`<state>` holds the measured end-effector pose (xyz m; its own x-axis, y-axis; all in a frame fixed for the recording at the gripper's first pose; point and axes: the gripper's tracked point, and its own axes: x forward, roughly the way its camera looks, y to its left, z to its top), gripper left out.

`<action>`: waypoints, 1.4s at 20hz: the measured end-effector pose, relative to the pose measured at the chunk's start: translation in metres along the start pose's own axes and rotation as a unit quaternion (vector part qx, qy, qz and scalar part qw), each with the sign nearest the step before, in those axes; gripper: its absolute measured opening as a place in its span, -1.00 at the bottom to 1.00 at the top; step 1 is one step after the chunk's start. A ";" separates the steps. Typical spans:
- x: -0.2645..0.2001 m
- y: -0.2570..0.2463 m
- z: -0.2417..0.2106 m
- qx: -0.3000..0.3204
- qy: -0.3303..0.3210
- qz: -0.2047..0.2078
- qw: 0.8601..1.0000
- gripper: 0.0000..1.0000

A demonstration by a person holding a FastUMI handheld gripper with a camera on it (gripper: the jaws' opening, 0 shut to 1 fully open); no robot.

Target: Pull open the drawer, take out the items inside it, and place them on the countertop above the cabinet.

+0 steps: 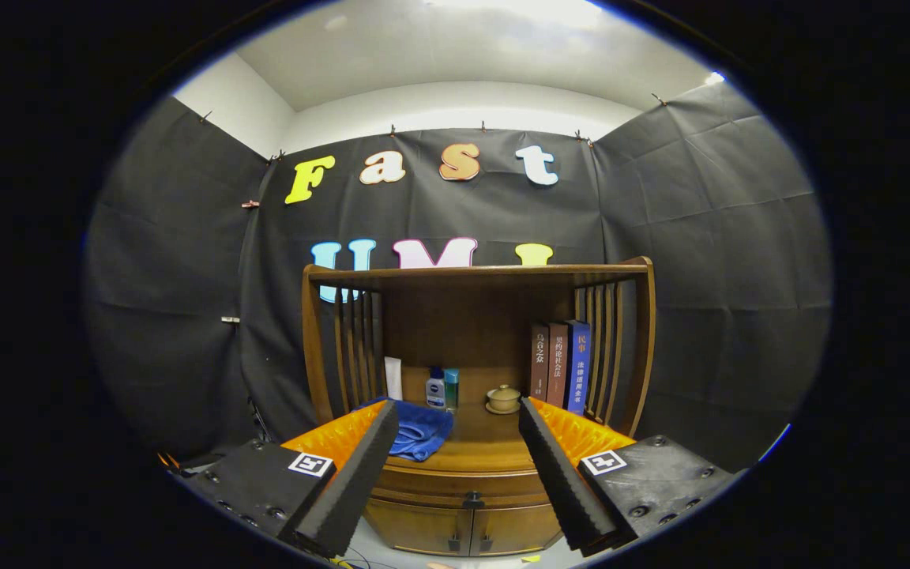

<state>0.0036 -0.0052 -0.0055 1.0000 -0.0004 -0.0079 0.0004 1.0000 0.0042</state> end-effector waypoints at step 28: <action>0.045 -0.008 -0.138 -0.004 0.079 -0.012 0.997 0.97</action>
<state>0.0475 -0.0127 -0.1443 0.9859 -0.0249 -0.1653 0.0243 0.9997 -0.0062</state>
